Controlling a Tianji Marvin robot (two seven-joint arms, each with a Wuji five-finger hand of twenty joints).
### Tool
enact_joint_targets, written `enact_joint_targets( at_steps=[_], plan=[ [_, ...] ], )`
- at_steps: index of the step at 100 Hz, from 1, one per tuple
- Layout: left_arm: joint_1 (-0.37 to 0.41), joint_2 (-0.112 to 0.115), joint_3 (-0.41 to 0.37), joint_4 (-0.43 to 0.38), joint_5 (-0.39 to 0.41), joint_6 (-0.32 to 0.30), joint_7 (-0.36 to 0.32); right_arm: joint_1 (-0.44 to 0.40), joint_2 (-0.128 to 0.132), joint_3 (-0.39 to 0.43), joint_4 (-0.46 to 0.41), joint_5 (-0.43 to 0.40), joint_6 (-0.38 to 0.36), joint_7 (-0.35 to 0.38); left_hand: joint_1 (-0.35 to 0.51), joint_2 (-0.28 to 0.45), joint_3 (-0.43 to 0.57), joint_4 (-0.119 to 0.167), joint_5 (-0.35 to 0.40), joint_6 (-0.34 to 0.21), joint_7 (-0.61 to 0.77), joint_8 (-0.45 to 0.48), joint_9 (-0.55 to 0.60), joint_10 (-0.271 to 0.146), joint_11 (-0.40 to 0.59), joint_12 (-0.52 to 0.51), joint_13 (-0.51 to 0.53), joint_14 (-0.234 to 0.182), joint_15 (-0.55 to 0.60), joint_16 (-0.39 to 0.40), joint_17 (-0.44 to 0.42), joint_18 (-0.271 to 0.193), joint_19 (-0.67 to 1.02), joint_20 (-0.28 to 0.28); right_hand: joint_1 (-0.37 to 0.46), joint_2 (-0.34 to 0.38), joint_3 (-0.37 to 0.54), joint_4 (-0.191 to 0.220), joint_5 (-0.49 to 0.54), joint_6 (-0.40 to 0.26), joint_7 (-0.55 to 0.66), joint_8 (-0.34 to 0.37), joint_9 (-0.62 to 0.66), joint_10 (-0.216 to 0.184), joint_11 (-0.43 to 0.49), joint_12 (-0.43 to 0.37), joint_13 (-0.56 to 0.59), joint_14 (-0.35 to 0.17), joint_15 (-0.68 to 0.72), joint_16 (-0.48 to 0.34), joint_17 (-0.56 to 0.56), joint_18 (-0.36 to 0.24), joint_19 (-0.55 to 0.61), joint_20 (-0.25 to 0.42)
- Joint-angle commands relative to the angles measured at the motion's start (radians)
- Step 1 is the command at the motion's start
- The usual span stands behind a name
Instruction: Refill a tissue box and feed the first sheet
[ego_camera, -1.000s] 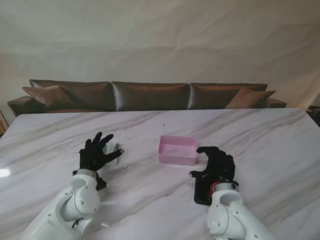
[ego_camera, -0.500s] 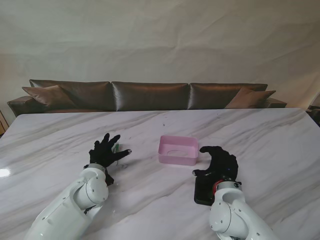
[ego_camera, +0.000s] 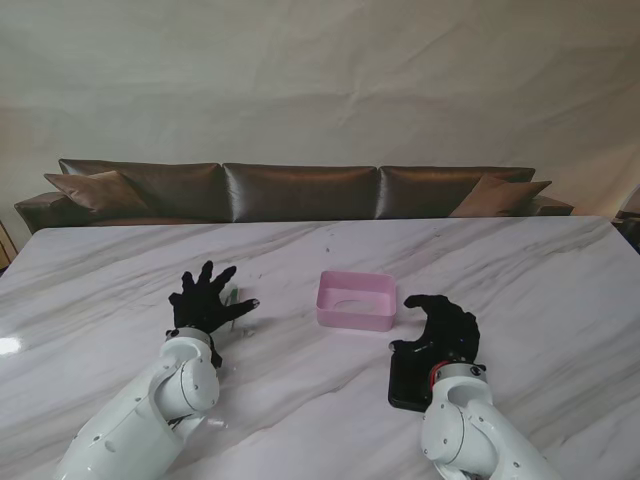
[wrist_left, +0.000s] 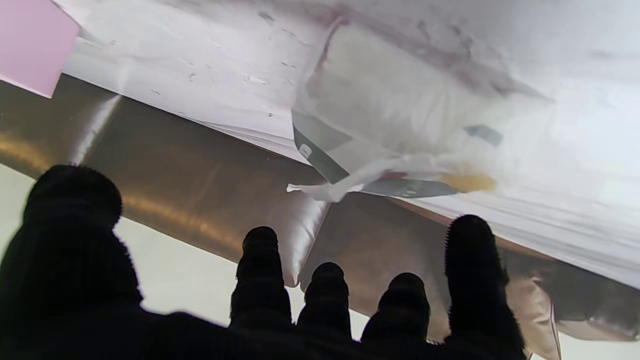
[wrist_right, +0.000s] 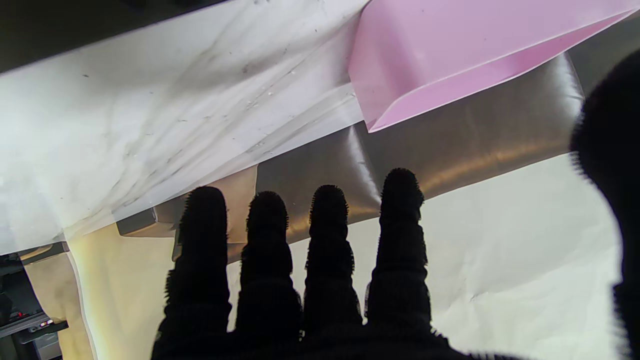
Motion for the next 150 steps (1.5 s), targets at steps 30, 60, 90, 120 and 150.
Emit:
enact_joint_targets(
  at_steps=[30,60,90,120,150],
  plan=[
    [-0.041,0.012,0.026,0.052,-0.013,0.023,-0.064,0.002,-0.006,-0.005,0.017,0.011,-0.004,0.012,-0.044,0.014,-0.015,0.014,-0.014,-0.063,-0.044,-0.028,-0.028,-0.015,-0.003,0.011,-0.045,0.021,-0.048,-0.101,-0.008,0.068,-1.721,-0.024,0.005,0.014,-0.012,0.017,-0.012,-0.016,0.008,-0.007,-0.013,0.016,0.014,0.005,-0.016,-0.023,0.006,-0.016,-0.016,-0.025,0.003,-0.018],
    [-0.111,-0.016,0.105,0.196,-0.092,-0.012,-0.050,-0.012,-0.007,0.004,0.007,0.014,-0.003,0.011,0.003,-0.014,-0.004,0.026,-0.017,-0.061,-0.043,-0.031,-0.016,-0.008,0.016,0.022,-0.034,0.014,-0.017,-0.017,0.040,0.034,-1.551,0.203,0.009,0.025,-0.017,0.019,-0.007,-0.016,0.008,-0.006,-0.007,0.014,0.017,0.011,-0.010,-0.022,0.006,-0.015,-0.016,-0.022,0.005,-0.021],
    [-0.163,-0.029,0.207,0.279,-0.077,0.024,-0.048,-0.017,-0.015,0.009,0.007,0.038,-0.006,-0.008,0.289,-0.259,0.256,0.261,0.050,-0.006,0.219,0.204,0.064,0.003,0.330,0.272,0.055,0.033,0.423,0.405,0.089,-0.108,-0.627,0.652,0.021,0.066,-0.037,0.027,-0.001,-0.013,0.009,-0.005,0.006,0.017,0.021,0.019,0.006,-0.018,0.011,-0.010,-0.012,-0.015,0.009,-0.022],
    [-0.178,-0.055,0.230,0.338,-0.097,0.016,0.012,-0.028,-0.015,0.017,-0.011,0.048,-0.012,-0.006,0.440,-0.295,1.000,0.088,0.035,-0.008,0.888,0.723,0.093,-0.042,0.847,0.689,0.315,-0.029,0.904,0.963,0.492,-0.417,-0.157,0.622,0.048,0.134,-0.089,0.048,0.005,-0.011,0.008,-0.002,0.030,0.024,0.019,0.029,0.025,-0.013,0.012,-0.002,-0.008,-0.011,0.012,-0.023],
    [-0.093,-0.062,0.091,0.184,-0.151,-0.031,0.079,-0.037,0.002,0.036,-0.067,-0.012,-0.033,0.022,0.596,-0.511,1.207,-0.026,0.272,-0.108,1.162,1.031,0.354,-0.132,1.050,0.938,0.552,-0.107,1.132,1.068,0.703,-0.576,0.147,0.365,0.062,0.151,-0.105,0.057,0.022,-0.009,0.013,0.002,0.050,0.020,0.020,0.034,0.043,-0.010,0.017,0.003,-0.003,-0.012,0.017,-0.021]
  ],
)
